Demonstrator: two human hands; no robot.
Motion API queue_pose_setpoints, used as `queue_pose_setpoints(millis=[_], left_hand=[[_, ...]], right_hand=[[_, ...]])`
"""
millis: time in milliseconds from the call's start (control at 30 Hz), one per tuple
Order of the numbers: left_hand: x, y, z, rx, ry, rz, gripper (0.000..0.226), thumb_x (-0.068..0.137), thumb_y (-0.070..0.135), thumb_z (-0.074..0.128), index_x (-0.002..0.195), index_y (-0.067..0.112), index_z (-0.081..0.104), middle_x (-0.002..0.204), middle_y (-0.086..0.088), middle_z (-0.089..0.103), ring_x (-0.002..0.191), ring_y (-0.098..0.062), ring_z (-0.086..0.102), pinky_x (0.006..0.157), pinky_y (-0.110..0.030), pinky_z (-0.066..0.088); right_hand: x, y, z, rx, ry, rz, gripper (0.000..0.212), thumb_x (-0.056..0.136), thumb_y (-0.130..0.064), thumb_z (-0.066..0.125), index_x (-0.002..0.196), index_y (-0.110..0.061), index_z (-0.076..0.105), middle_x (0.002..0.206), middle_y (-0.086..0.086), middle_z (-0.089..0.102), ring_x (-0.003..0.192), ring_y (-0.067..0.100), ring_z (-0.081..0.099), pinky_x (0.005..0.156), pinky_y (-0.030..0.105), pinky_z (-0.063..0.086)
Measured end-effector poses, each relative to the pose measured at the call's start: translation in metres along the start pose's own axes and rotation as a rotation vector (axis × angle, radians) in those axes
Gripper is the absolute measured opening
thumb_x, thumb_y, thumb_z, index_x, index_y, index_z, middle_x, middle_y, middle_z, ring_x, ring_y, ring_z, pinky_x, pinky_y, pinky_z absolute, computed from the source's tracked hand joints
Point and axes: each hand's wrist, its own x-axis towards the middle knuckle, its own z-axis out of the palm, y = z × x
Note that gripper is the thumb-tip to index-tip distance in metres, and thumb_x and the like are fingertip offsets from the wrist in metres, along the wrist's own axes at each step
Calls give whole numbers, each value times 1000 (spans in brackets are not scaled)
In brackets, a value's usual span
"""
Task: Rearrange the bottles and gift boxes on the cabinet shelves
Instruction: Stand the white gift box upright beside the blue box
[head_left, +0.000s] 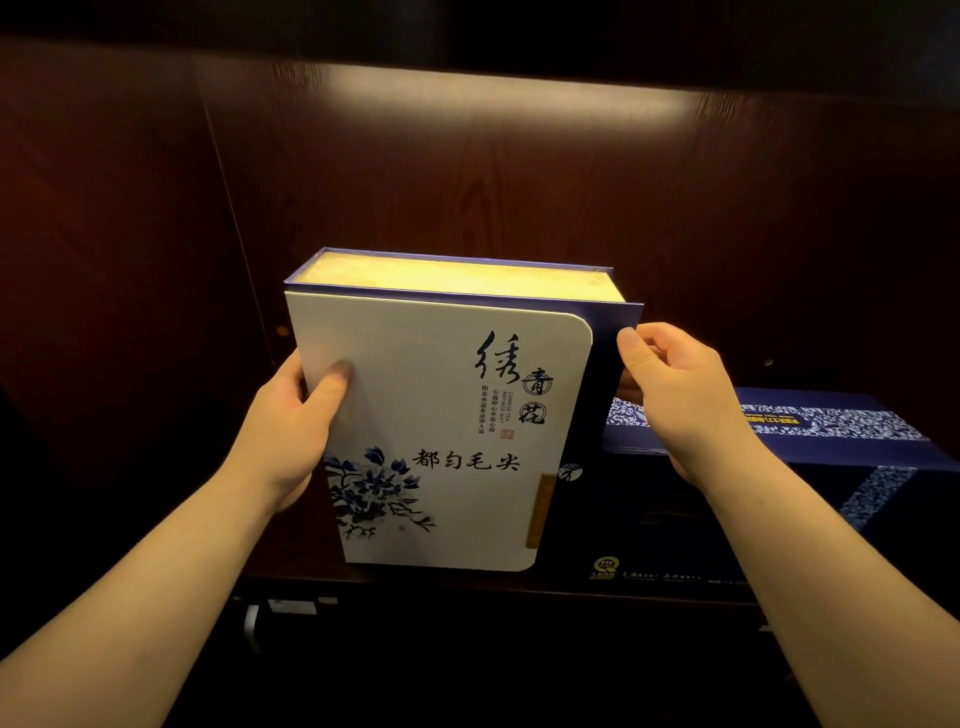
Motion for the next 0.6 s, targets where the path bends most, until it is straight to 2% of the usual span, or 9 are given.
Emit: queue_pose_setpoints(millis=[133, 267, 367, 433, 500, 600], left_hand=[[0, -1, 0, -4, -1, 9, 17, 82, 57, 62, 95, 68, 65, 109, 32, 70, 102, 7, 65, 71, -8, 52], [1, -4, -1, 2, -22, 8, 19, 89, 56, 62, 102, 69, 61, 112, 34, 68, 105, 8, 63, 74, -10, 52], [2, -9, -1, -15, -32, -25, 21, 90, 62, 50, 108, 70, 57, 118, 34, 66, 110, 10, 61, 86, -17, 47], [0, -14, 2, -76, -36, -52, 30, 95, 62, 37, 110, 66, 62, 120, 33, 66, 114, 11, 58, 90, -17, 43], [-1, -27, 2, -169, -14, -92, 42, 102, 57, 28, 117, 53, 67, 122, 28, 68, 122, 5, 56, 97, -21, 41], [2, -47, -4, -270, 4, -102, 58, 101, 59, 23, 135, 30, 60, 139, 7, 64, 133, -13, 53, 110, -35, 36]], right_hand=[[-1, 1, 0, -26, -1, -15, 17, 104, -36, 53, 96, -35, 68, 92, -15, 76, 98, 15, 70, 87, 38, 60], [-5, 1, -1, -24, 3, -26, 18, 104, -35, 52, 94, -37, 67, 90, -16, 75, 94, 12, 70, 84, 33, 58], [-8, 3, -6, -26, -40, -29, 16, 103, -37, 52, 95, -41, 65, 91, -31, 72, 95, 0, 67, 81, 27, 55], [-9, 7, -13, -36, -46, -31, 12, 102, -42, 53, 100, -43, 65, 98, -25, 74, 99, 0, 68, 86, 28, 54], [-11, 16, -28, -70, 27, -42, 16, 96, -51, 54, 105, -43, 66, 109, -17, 73, 107, 4, 67, 92, 32, 52], [-10, 38, -75, -167, 295, -89, 24, 89, -57, 52, 103, -43, 66, 113, -17, 68, 99, -8, 62, 88, 20, 45]])
